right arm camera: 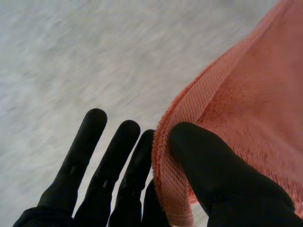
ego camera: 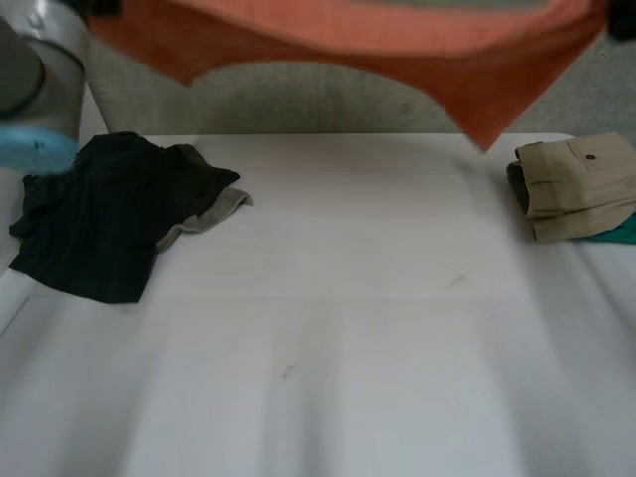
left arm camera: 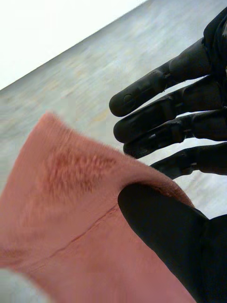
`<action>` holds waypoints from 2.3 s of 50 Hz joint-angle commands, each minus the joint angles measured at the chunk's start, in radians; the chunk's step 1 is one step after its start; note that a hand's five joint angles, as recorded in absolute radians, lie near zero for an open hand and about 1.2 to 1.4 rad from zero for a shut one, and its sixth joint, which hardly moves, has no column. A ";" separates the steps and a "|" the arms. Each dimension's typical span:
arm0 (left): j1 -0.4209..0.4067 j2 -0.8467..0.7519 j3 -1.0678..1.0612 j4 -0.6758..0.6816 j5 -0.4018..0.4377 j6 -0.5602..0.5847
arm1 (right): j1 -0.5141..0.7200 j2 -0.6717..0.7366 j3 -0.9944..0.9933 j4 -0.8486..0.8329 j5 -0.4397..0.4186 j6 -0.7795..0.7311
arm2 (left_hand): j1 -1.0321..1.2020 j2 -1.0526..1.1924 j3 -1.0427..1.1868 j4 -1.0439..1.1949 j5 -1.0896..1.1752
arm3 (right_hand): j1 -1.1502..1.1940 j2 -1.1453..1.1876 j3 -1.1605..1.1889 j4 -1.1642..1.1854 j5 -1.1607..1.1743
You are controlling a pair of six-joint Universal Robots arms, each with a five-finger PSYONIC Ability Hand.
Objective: Fold the laundry.
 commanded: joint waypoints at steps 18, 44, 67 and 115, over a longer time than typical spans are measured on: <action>0.031 0.153 -0.840 -0.135 0.147 0.411 | -0.053 -0.007 0.352 0.499 -0.151 -0.463 | 0.247 0.201 0.204 0.197 0.237 | 0.271 0.223 0.211 0.201 0.206; 0.024 0.269 -0.803 -0.577 0.097 0.531 | -0.198 -0.053 0.456 0.612 -0.197 -0.594 | 0.247 0.201 0.204 0.197 0.237 | 0.271 0.223 0.211 0.201 0.206; -0.033 0.015 0.337 -0.467 -0.051 0.243 | -0.052 0.059 -0.159 0.063 0.092 -0.041 | 0.247 0.201 0.204 0.197 0.237 | 0.271 0.223 0.211 0.201 0.206; -0.003 0.028 -0.620 -0.075 0.115 0.190 | -0.207 0.202 0.292 0.436 -0.391 -0.239 | 0.247 0.201 0.204 0.197 0.237 | -0.049 -0.096 -0.108 -0.119 -0.114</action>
